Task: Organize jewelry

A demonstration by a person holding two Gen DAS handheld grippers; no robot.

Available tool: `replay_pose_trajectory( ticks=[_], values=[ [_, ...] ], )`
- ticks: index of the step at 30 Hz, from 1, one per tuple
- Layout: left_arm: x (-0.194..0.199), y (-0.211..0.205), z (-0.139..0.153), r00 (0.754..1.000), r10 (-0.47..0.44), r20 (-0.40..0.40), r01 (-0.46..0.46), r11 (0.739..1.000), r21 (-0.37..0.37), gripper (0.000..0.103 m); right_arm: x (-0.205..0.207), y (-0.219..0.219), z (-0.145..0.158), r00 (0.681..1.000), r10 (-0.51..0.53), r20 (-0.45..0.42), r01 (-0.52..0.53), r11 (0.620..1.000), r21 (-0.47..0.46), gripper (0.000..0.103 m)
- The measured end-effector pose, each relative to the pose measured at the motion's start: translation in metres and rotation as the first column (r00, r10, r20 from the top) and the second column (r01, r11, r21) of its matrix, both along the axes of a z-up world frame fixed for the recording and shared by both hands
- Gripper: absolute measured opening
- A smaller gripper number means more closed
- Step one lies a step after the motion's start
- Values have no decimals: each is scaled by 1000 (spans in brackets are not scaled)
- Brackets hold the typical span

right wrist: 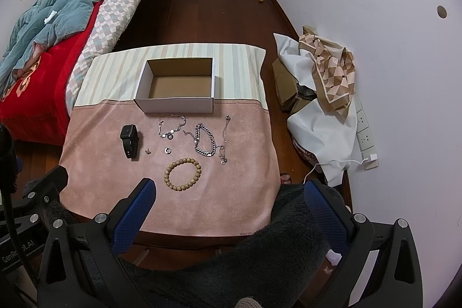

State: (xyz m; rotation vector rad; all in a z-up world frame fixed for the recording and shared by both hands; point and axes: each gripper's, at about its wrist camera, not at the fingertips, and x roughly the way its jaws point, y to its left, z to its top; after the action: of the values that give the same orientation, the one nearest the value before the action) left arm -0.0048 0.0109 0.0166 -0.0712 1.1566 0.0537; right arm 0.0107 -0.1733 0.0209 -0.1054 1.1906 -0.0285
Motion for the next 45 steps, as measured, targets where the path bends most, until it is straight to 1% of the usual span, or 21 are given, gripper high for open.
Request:
replay_pose_trajectory(
  ticks=[25, 33, 36, 39, 42, 45],
  values=[
    [-1, 0, 4, 1000, 1, 1, -1, 1000, -2, 103, -3, 3, 1, 1000, 7, -1, -7, 1000, -2, 103],
    [2, 1, 1, 1000, 4, 1, -4, 1000, 6, 103, -2, 4, -1, 1000, 2, 0, -2, 1000, 0, 103],
    [12, 6, -8, 1000, 27, 14, -27, 999, 39, 103, 8, 4, -11, 1000, -10, -16, 10, 1000, 14, 103],
    [28, 14, -22, 998, 53, 29, -56, 994, 97, 103, 24, 1, -32, 999, -32, -41, 33, 999, 29, 103],
    [45, 19, -44, 997, 72, 29, -76, 984, 159, 103, 42, -1, -63, 995, -53, -87, 56, 998, 33, 103],
    [61, 22, -74, 997, 77, -7, -74, 975, 208, 103, 62, -1, -103, 986, -69, -155, 75, 997, 34, 103]
  ],
)
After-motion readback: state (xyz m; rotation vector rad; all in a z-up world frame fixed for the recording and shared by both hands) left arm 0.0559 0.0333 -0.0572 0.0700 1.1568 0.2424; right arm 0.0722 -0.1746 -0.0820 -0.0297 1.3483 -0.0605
